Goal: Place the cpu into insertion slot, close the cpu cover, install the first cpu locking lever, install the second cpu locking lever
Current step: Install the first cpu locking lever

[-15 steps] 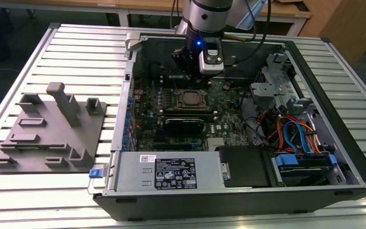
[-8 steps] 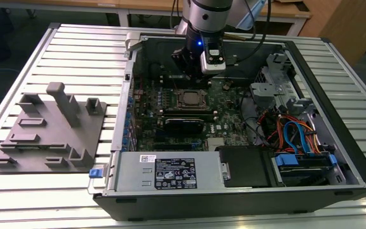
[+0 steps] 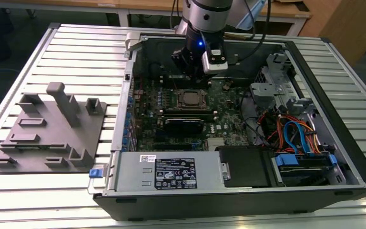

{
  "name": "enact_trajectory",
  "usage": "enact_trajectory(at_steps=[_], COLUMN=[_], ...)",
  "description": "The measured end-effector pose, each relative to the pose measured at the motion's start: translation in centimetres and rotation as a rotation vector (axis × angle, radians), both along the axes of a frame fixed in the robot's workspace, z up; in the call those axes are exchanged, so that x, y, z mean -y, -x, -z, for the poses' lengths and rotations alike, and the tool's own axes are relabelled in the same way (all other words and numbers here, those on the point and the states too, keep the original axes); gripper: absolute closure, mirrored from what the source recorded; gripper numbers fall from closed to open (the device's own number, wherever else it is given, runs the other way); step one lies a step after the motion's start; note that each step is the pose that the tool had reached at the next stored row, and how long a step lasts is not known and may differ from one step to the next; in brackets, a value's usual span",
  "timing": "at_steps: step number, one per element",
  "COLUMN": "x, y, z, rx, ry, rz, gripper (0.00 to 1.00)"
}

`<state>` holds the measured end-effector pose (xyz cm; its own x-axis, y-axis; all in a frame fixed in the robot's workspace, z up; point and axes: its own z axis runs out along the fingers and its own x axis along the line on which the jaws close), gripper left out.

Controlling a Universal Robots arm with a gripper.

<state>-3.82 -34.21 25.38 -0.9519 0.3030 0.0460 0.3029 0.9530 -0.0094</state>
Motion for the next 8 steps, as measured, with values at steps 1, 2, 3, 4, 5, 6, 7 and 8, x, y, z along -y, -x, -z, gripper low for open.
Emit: enact_trajectory(at_steps=[1, 2, 3, 4, 5, 6, 7, 8], x=[0.00, 0.00, 0.00, 0.00, 0.00, 0.00, 0.00, 0.00], y=[0.00, 0.00, 0.00, 0.00, 0.00, 0.00, 0.00, 0.00], z=[0.00, 0.00, 0.00, 0.00, 0.00, 0.00, 0.00, 0.00], rx=[0.0000, 0.0000, 0.0000, 0.0000, 0.0000, 0.0000, 0.0000, 0.0000], ry=[0.0000, 0.0000, 0.0000, 0.0001, 0.0000, 0.0000, 0.0000, 0.0000], rz=[-0.007, -0.013, -0.020, -0.026, -0.033, -0.039, -0.046, -0.053], gripper=[0.89, 0.89, 0.89, 0.89, 0.89, 0.89, 0.89, 0.89])
